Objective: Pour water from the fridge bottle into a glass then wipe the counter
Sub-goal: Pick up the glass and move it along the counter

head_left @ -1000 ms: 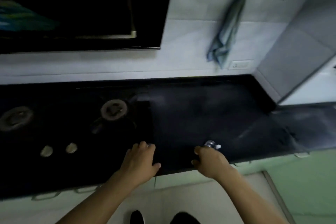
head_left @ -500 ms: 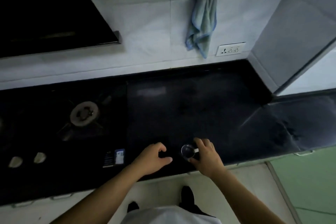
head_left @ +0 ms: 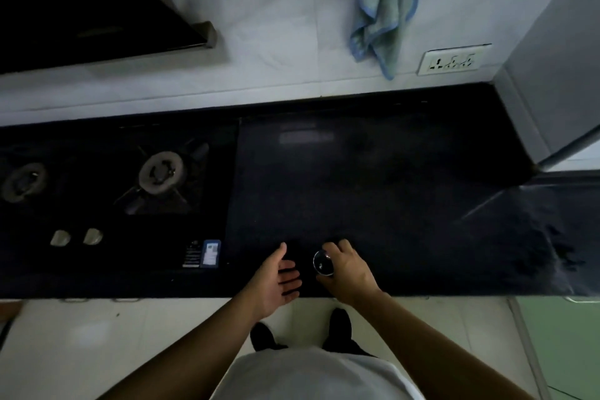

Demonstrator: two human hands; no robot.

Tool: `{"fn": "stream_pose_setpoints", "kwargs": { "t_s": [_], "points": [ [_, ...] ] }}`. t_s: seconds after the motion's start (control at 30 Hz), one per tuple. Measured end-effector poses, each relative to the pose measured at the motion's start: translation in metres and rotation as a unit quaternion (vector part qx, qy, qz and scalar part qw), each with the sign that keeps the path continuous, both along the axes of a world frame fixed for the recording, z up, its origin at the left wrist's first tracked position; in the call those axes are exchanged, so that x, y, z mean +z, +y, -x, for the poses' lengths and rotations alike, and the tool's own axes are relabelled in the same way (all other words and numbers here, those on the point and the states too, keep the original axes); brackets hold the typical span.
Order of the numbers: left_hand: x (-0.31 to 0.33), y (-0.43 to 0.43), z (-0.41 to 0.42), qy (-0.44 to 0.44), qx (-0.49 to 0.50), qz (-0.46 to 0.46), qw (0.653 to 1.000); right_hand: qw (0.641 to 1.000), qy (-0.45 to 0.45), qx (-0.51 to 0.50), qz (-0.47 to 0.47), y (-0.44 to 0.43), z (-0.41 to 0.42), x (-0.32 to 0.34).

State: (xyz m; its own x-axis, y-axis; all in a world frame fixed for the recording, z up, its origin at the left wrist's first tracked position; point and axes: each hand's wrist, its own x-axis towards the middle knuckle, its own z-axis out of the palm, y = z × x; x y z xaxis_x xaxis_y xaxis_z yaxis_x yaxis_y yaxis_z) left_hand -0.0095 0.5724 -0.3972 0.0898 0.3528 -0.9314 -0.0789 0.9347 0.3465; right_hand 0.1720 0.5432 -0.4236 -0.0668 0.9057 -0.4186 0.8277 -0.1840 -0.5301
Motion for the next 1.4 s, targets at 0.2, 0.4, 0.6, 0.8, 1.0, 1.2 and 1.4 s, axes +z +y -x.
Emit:
{"fn": "stream_pose_setpoints", "kwargs": {
  "t_s": [0.2,0.4,0.6,0.8,1.0,1.2,1.4],
  "points": [
    [-0.01,-0.005,-0.013,-0.088,0.075,0.018,0.993,0.998,0.043,0.008,-0.038,-0.003,0.006,0.011],
    [0.004,-0.007,-0.017,-0.127,0.118,-0.007,0.985,0.995,0.042,0.044,-0.076,-0.002,0.015,0.031],
    [0.026,-0.009,0.015,-0.168,0.186,-0.044,0.967,0.987,0.045,0.09,-0.129,0.009,0.042,0.06],
    [0.06,-0.019,0.077,-0.185,0.246,-0.097,0.947,0.975,0.057,0.159,-0.146,0.023,0.098,0.099],
    [0.086,-0.035,0.162,-0.205,0.313,-0.148,0.915,0.958,0.078,0.22,-0.17,0.031,0.185,0.135],
    [0.11,-0.068,0.278,-0.203,0.373,-0.183,0.886,0.937,0.095,0.282,-0.184,0.021,0.309,0.157],
    [0.126,-0.111,0.407,-0.159,0.429,-0.187,0.869,0.912,0.105,0.35,-0.185,0.004,0.449,0.166]
  ]
}}
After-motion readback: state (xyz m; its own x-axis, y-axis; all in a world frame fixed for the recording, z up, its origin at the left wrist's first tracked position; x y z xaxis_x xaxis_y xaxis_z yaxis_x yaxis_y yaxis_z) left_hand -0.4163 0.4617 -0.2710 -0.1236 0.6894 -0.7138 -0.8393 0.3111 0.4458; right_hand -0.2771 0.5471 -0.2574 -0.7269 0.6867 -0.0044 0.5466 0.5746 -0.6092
